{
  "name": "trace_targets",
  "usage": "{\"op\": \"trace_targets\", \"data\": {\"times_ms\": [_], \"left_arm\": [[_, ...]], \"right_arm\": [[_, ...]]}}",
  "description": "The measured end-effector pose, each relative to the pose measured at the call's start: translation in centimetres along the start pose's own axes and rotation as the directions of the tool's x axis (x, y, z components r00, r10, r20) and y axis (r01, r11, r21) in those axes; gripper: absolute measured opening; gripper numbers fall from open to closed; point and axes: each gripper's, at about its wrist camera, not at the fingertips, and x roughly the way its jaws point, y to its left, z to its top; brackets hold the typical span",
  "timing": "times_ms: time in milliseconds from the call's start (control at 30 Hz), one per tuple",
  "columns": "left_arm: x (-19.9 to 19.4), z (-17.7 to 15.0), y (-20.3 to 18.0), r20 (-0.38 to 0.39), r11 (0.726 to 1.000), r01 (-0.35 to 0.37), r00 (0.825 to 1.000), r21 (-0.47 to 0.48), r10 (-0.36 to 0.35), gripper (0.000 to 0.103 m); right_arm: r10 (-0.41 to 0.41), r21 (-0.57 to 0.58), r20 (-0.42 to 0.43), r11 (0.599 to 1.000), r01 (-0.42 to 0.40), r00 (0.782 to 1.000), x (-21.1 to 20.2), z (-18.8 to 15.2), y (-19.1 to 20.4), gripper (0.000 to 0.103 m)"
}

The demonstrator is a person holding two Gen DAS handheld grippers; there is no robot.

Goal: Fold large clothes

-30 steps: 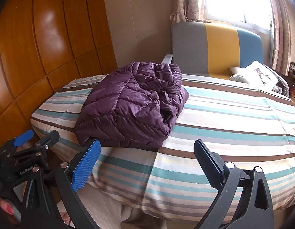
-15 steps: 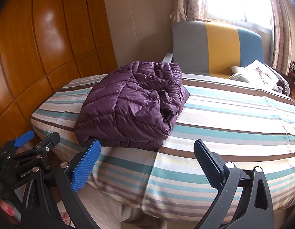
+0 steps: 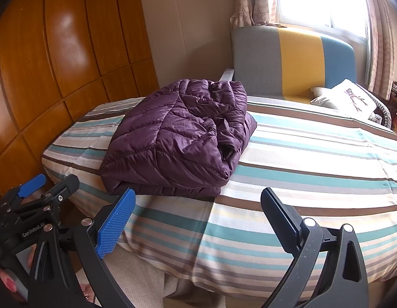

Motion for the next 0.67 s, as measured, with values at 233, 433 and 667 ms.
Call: {"op": "trace_targets", "data": {"times_ms": [233,433,667], "left_arm": [[-0.4,0.0,-0.4,0.028,0.999,-0.029,0.999,0.024,0.029,0.101],[-0.2,0.1,-0.1,0.011,0.999,-0.036,0.999,-0.002,0.036,0.101],[0.9,0.9,0.7,0.013,0.995,-0.095,0.995,0.008,0.095,0.101]], "right_arm": [[0.003,0.010,-0.011,1.000,-0.003,1.000,0.4,-0.1,-0.2,0.098],[0.005,0.013,-0.021,1.000,-0.004,1.000,0.8,-0.1,-0.6,0.098],[-0.015,0.037,-0.031,0.999,0.016,0.999,2.0,0.7,-2.6,0.098]]}}
